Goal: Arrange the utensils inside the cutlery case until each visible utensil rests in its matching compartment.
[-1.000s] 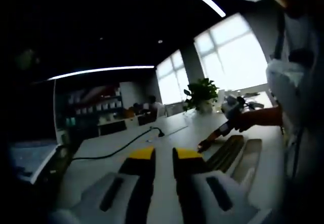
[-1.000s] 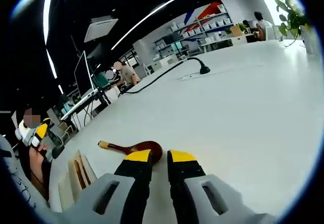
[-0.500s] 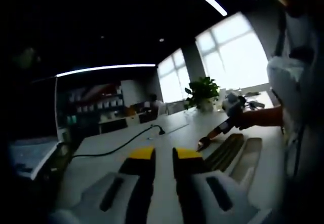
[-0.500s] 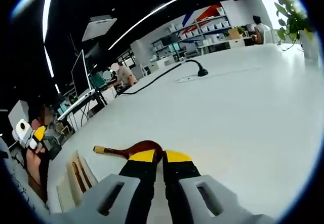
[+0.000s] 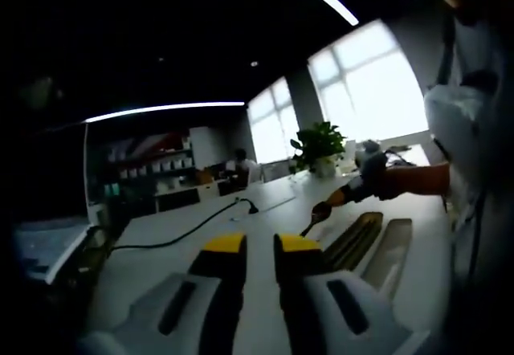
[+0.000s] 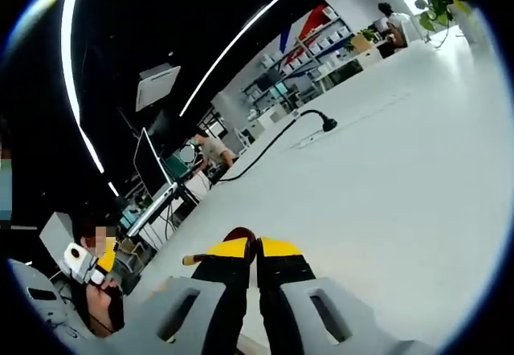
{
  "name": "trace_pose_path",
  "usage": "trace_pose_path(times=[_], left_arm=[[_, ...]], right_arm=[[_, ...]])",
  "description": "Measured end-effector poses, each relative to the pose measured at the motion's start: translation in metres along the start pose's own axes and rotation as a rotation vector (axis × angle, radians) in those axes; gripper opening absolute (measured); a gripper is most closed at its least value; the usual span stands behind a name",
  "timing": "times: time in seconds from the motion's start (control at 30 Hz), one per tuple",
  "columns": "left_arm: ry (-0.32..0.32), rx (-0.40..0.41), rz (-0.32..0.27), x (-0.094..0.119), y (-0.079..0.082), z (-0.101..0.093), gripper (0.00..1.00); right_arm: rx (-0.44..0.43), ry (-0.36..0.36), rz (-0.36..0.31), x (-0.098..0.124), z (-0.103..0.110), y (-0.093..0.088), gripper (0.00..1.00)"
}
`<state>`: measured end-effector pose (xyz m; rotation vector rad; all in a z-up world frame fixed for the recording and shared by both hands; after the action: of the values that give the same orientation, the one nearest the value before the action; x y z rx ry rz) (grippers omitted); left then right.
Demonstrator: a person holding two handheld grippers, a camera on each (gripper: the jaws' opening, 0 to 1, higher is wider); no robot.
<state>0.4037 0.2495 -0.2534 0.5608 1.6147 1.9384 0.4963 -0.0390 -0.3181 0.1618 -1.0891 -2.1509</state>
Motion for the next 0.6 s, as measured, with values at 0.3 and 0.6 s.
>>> trace_pose_path(times=[0.3, 0.6], left_arm=[[-0.011, 0.003, 0.017, -0.002, -0.006, -0.006, 0.14], [-0.092, -0.037, 0.072, -0.022, -0.015, -0.026, 0.14]], right_arm=[[-0.006, 0.065, -0.039, 0.019, 0.025, 0.003, 0.0], [0.038, 0.038, -0.052, 0.028, 0.033, -0.012, 0.01]])
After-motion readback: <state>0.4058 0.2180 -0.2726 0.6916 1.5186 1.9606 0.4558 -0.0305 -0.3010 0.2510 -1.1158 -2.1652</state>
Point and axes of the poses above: the point that each gripper's makers call its tool centre point, and the gripper's own axes: x roughly backward along the fingers, z roughly to its left, y roughly out of its top, the point moved 3 cm from there along x, roughly backward along the fingers
